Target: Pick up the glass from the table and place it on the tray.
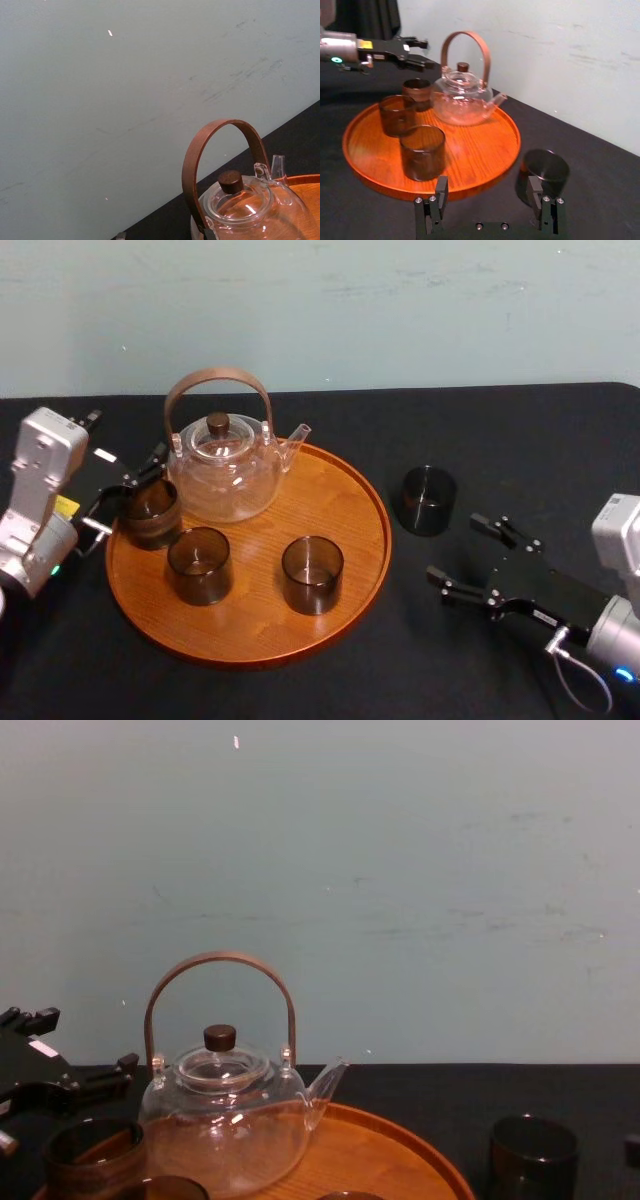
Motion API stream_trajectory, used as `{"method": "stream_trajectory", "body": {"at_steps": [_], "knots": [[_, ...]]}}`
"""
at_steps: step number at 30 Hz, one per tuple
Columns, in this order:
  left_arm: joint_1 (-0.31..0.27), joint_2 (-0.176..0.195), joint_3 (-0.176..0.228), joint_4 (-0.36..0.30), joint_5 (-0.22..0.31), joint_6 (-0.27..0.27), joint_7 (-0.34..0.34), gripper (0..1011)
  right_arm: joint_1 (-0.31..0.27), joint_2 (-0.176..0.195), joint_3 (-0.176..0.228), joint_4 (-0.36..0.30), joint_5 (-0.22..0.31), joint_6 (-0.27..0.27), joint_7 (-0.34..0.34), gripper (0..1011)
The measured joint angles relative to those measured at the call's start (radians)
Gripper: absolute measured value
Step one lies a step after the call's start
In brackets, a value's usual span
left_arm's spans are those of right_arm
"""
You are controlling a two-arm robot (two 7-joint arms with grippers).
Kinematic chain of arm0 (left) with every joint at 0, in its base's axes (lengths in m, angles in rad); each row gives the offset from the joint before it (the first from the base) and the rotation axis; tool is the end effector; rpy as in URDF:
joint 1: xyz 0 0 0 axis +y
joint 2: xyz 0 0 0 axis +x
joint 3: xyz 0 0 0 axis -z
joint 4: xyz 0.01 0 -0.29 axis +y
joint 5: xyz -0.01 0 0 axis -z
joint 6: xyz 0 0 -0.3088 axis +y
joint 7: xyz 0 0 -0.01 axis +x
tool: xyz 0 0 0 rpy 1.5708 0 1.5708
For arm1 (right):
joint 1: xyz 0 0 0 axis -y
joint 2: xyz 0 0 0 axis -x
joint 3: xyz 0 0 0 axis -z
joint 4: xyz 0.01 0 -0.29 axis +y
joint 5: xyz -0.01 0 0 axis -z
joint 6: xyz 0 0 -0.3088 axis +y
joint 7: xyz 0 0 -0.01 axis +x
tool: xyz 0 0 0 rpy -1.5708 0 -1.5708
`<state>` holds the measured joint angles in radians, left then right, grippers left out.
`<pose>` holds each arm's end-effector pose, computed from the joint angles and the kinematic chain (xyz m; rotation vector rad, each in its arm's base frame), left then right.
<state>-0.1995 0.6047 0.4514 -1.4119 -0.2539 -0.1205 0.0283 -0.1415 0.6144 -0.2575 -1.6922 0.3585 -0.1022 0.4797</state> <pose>0.3581 0.0827 -0.3023 0.3046 -0.2850 1.2480 0.2769 -0.0822 -0.3027 -0.2043 -0.0614 -0.7757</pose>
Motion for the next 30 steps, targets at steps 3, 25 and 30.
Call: {"method": "stream_trajectory", "body": {"at_steps": [3, 25, 30], "knots": [[0.000, 0.000, 0.000, 0.000, 0.000, 0.000, 0.000, 1001, -0.006, -0.001, 0.015, 0.013, 0.005, -0.002, -0.003, 1002], [0.000, 0.000, 0.000, 0.000, 0.000, 0.000, 0.000, 1001, 0.161, -0.101, 0.021, 0.213, -0.006, 0.099, -0.058, 1002], [0.000, 0.000, 0.000, 0.000, 0.000, 0.000, 0.000, 1001, 0.194, -0.116, 0.000, 0.237, -0.023, 0.107, -0.055, 1002]]}}
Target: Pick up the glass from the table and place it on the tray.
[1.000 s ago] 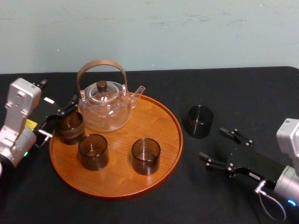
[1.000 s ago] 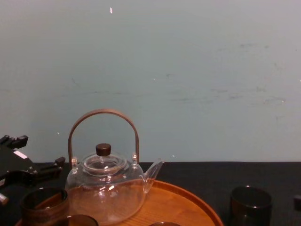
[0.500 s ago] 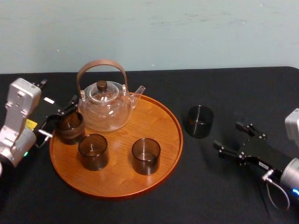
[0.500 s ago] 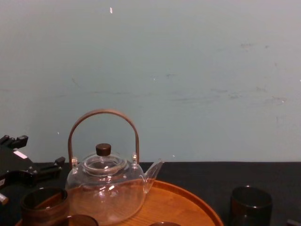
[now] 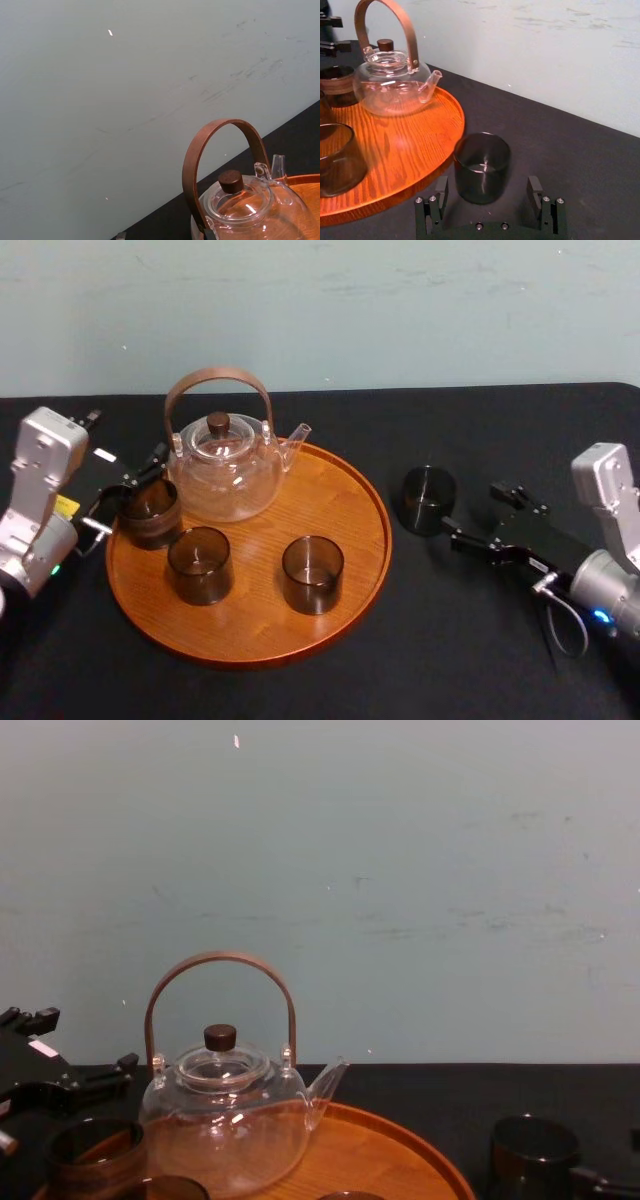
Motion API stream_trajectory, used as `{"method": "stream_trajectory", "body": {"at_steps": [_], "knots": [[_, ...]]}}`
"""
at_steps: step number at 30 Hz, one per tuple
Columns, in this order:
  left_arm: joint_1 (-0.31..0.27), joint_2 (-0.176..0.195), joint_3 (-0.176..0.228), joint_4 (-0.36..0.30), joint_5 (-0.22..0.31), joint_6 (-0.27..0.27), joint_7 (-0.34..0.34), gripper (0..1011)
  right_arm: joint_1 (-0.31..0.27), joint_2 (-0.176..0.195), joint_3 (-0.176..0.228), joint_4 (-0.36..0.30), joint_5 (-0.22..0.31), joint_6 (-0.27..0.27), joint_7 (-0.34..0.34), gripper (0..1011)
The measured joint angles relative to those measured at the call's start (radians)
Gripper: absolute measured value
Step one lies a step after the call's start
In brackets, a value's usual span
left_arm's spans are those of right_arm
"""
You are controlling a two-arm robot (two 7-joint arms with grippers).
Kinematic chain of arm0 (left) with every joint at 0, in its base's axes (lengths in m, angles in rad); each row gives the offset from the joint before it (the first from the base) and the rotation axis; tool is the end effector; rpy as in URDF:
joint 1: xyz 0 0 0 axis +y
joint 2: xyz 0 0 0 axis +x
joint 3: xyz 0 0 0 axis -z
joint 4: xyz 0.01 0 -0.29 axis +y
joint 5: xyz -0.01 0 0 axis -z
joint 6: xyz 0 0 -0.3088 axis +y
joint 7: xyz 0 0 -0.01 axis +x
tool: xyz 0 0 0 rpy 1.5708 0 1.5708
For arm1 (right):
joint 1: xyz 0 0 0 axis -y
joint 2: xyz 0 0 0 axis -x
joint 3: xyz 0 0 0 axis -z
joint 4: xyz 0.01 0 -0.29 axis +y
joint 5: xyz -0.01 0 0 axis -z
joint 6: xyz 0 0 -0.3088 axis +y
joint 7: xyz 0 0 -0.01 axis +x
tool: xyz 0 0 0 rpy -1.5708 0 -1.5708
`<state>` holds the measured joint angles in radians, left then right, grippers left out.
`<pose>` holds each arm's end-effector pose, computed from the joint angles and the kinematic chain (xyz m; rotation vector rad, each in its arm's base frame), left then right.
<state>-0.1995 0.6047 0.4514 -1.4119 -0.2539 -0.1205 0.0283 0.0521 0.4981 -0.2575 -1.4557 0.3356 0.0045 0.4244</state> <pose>0.3581 0.0827 -0.3023 0.3046 -0.2850 1.2480 0.3318 -0.0880 -0.3185 -0.2492 0.0389 -0.9567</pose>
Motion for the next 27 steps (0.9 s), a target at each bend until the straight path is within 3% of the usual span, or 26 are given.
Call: {"method": "stream_trajectory", "body": {"at_steps": [12, 27], "knots": [[0.000, 0.000, 0.000, 0.000, 0.000, 0.000, 0.000, 1001, 0.078, -0.036, -0.055, 0.058, -0.048, 0.015, 0.010, 1003], [0.000, 0.000, 0.000, 0.000, 0.000, 0.000, 0.000, 1001, 0.143, -0.066, -0.078, 0.114, -0.069, 0.041, 0.013, 1002]]}}
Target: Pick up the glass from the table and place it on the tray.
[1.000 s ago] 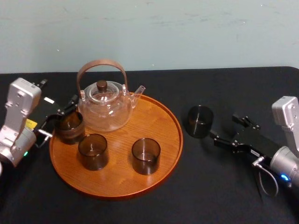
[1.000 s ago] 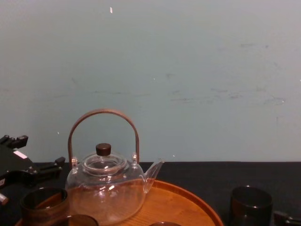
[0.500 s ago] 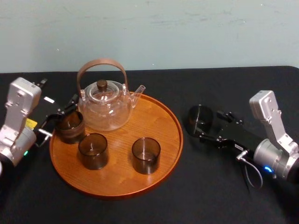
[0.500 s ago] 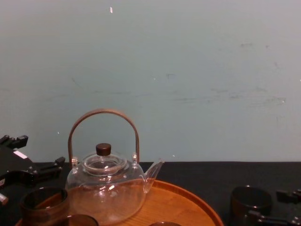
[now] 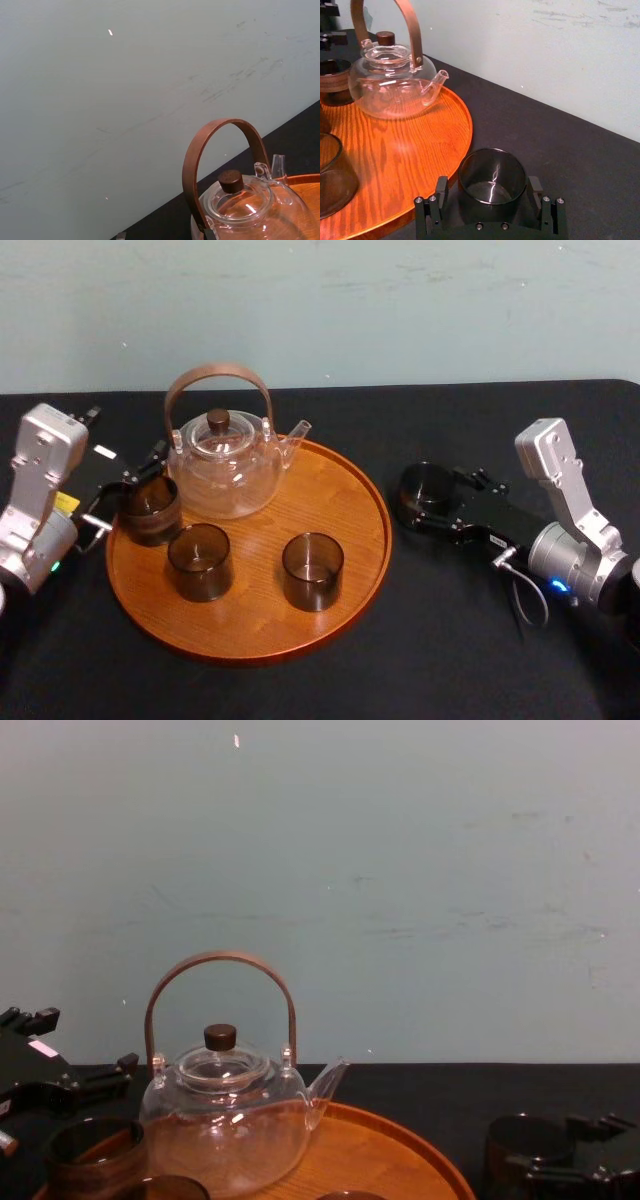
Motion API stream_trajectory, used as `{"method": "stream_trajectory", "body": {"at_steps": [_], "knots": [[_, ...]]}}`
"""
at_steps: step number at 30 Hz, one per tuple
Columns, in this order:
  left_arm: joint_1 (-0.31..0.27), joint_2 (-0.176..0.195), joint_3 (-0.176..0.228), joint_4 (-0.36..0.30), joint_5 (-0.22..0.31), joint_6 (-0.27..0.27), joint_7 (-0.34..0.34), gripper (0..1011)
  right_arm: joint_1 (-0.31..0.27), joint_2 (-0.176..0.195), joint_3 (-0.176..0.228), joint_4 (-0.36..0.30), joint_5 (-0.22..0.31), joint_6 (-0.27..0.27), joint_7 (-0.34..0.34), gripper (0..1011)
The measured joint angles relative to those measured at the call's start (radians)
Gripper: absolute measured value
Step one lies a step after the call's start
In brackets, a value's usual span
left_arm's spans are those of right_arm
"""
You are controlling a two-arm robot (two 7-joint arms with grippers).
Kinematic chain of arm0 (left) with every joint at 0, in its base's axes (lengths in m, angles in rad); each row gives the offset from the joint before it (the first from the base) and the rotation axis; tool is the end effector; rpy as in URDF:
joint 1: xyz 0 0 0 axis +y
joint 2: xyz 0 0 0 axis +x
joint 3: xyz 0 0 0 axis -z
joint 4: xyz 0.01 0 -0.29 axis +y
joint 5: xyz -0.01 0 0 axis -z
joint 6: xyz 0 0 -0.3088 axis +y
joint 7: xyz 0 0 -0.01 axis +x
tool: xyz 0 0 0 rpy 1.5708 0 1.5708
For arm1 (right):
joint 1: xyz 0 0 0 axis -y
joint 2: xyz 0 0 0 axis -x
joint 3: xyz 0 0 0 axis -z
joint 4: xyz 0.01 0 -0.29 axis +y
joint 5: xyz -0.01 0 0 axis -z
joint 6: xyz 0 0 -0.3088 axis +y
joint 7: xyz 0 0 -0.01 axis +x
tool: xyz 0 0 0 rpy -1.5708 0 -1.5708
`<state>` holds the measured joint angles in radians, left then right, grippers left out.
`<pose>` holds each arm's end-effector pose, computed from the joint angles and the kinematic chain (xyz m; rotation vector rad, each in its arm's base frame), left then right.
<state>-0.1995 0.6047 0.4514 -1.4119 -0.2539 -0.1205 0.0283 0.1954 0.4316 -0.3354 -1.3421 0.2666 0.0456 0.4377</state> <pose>0.3581 0.0827 -0.3023 0.3046 -0.2850 1.2480 0.3688 -0.0606 -0.3165 -0.2978 0.0300 -0.9149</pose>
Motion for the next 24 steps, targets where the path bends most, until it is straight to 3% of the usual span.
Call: {"method": "stream_trajectory", "body": {"at_steps": [24], "knots": [[0.000, 0.000, 0.000, 0.000, 0.000, 0.000, 0.000, 1001, 0.066, -0.040, -0.016, 0.075, -0.008, 0.041, -0.011, 1002]]}}
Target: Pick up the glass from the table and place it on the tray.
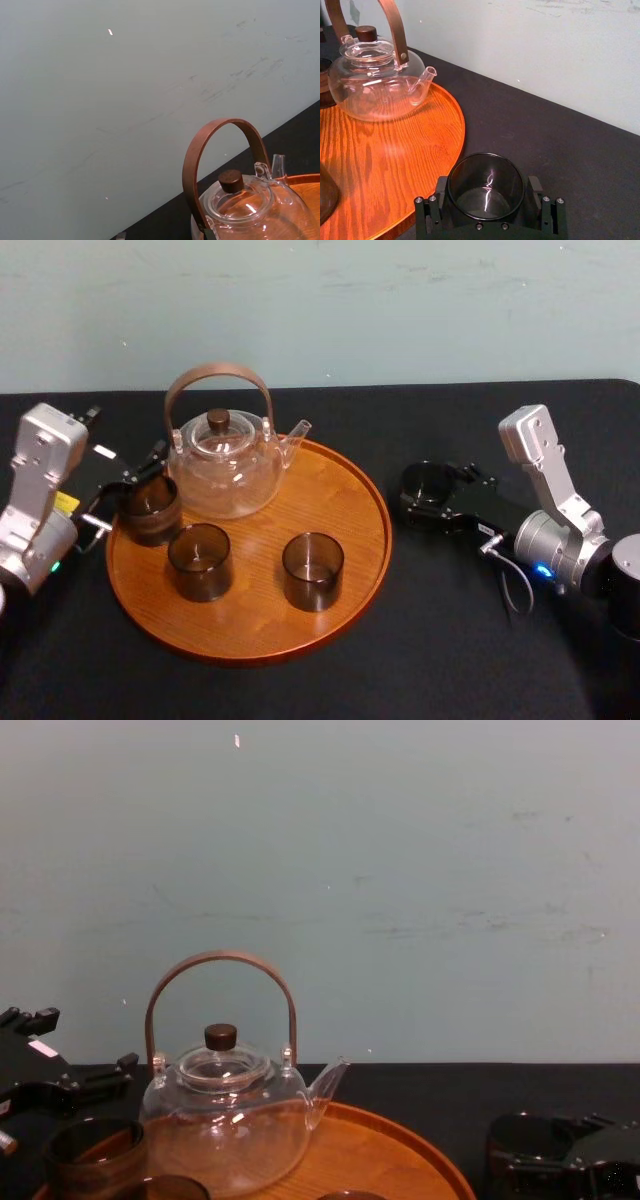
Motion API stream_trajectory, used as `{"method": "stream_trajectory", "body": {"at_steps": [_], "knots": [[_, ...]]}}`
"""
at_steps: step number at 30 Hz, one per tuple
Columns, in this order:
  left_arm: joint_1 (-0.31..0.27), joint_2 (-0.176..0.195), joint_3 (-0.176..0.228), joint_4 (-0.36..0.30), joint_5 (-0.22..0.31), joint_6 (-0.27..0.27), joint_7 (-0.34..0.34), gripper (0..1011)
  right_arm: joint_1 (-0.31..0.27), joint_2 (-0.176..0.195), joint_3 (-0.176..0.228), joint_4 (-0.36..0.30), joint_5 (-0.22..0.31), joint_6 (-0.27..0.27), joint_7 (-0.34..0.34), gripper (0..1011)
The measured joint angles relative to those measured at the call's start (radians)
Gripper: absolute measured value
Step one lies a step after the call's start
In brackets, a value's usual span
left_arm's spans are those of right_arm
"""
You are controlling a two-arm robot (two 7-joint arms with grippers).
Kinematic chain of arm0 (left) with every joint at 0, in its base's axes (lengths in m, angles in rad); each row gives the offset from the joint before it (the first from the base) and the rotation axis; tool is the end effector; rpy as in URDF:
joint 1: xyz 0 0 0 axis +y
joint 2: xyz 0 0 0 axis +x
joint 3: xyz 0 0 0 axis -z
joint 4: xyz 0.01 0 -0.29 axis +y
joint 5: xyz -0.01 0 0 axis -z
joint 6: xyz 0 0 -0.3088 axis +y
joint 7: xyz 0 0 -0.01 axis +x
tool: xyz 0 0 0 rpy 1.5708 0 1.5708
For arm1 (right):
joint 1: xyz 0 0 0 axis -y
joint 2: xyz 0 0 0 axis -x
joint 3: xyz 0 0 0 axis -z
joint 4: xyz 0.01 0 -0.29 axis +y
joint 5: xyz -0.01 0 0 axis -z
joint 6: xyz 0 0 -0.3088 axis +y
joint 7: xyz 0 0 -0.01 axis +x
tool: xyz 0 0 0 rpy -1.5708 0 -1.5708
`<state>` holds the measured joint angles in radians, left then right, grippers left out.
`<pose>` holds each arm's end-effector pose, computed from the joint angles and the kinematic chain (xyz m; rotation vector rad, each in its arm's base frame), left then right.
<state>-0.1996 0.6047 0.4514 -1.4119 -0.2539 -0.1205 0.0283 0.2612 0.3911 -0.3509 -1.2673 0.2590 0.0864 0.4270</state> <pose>0.3581 0.0827 -0.3023 0.3045 -0.2851 1.2480 0.3870 -0.0518 -0.3174 -0.3164 0.0709 -0.9360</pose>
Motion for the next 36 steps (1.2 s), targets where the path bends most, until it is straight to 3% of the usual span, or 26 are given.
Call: {"method": "stream_trajectory", "body": {"at_steps": [21, 27, 36], "knots": [[0.000, 0.000, 0.000, 0.000, 0.000, 0.000, 0.000, 1001, -0.004, 0.003, 0.002, -0.004, 0.001, -0.002, 0.000, 1000], [0.000, 0.000, 0.000, 0.000, 0.000, 0.000, 0.000, 1001, -0.004, 0.003, 0.002, -0.005, 0.002, -0.003, 0.000, 901], [0.000, 0.000, 0.000, 0.000, 0.000, 0.000, 0.000, 1001, -0.005, 0.003, 0.003, -0.005, 0.002, -0.003, 0.000, 900]]}}
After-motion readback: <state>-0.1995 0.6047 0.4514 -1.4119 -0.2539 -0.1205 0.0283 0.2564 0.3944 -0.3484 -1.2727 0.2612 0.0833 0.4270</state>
